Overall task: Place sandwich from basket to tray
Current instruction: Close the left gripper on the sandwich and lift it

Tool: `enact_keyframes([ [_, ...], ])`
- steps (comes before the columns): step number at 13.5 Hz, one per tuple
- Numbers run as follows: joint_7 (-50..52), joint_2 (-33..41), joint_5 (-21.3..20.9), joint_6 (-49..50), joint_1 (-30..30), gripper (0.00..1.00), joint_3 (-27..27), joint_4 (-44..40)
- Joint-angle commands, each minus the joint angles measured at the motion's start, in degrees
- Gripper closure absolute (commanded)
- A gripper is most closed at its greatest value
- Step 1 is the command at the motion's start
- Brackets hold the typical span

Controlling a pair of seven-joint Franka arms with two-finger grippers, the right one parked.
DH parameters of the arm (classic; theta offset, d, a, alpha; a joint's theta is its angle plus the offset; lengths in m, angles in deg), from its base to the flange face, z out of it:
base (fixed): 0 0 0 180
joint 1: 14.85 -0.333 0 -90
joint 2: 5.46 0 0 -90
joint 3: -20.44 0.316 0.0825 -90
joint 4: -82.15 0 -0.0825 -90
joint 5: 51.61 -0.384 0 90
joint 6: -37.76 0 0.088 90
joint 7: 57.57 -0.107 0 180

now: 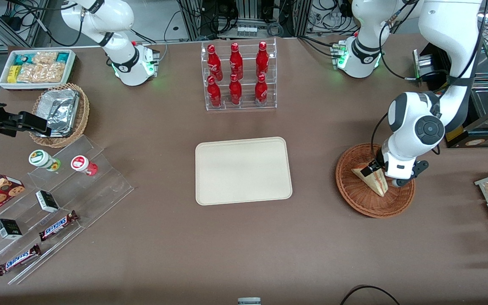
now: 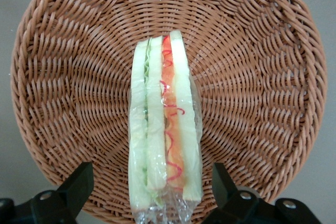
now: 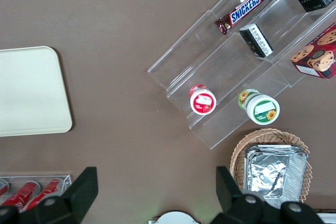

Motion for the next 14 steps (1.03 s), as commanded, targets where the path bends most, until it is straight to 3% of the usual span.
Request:
enact_keyframes([
  [1, 2.7, -1.2, -0.1, -2.1, 0.2, 0.34, 0.2, 0.1],
  [2, 3.6, -1.5, -0.1, -2.5, 0.2, 0.58, 0.2, 0.1],
  [4, 4.4, -1.5, -0.1, -2.6, 0.2, 0.94, 0.2, 0.1],
  [5, 4.6, -1.3, -0.1, -2.2, 0.2, 1.00, 0.2, -0.2],
  [14, 1.2, -1.2, -0.5, 18.2, 1.6, 1.00, -2.3, -16.0],
])
